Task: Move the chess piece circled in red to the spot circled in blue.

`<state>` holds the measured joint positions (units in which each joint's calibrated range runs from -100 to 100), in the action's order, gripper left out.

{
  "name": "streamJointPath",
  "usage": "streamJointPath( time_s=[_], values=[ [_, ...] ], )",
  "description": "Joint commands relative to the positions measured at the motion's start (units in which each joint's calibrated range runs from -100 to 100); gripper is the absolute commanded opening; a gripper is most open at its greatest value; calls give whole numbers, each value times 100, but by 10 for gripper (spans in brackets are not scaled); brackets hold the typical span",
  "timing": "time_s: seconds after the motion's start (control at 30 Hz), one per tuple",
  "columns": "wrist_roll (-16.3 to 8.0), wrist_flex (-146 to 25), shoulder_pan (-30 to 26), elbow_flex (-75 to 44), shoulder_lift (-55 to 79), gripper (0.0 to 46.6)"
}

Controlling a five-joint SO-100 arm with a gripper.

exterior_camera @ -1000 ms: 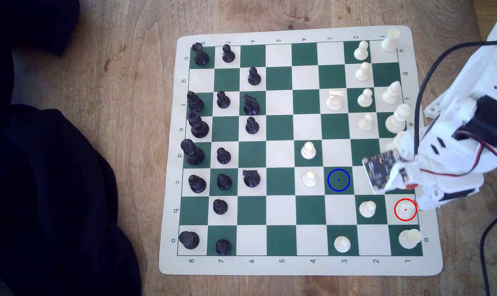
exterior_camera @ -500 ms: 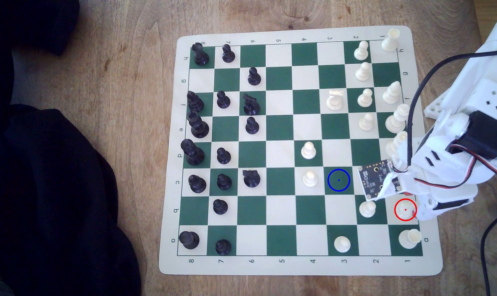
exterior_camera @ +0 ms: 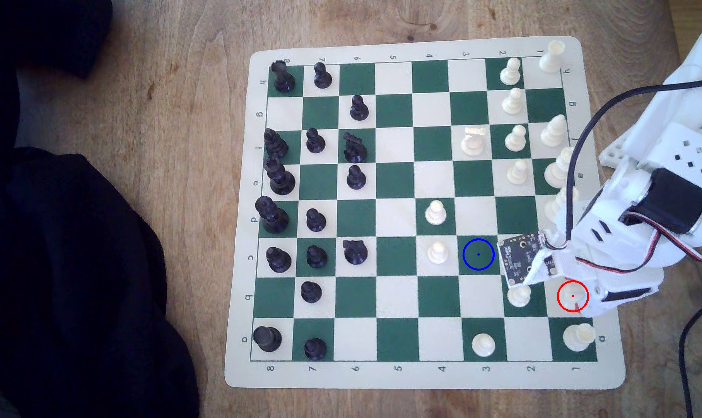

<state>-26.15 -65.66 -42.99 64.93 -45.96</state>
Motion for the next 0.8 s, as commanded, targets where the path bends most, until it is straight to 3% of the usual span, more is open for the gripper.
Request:
streamJointPath(
  time_s=[0.0,0.2,0.43,0.47,0.77],
  values=[
    [-68,161,-155,-93,173,112],
    [-68,341,-139,-93,428,135],
    [-29,276,-132,-75,343,52],
    [-10,251,-139,-75,283,3],
    [20,-650,-225,-655,-336,3]
  ],
)
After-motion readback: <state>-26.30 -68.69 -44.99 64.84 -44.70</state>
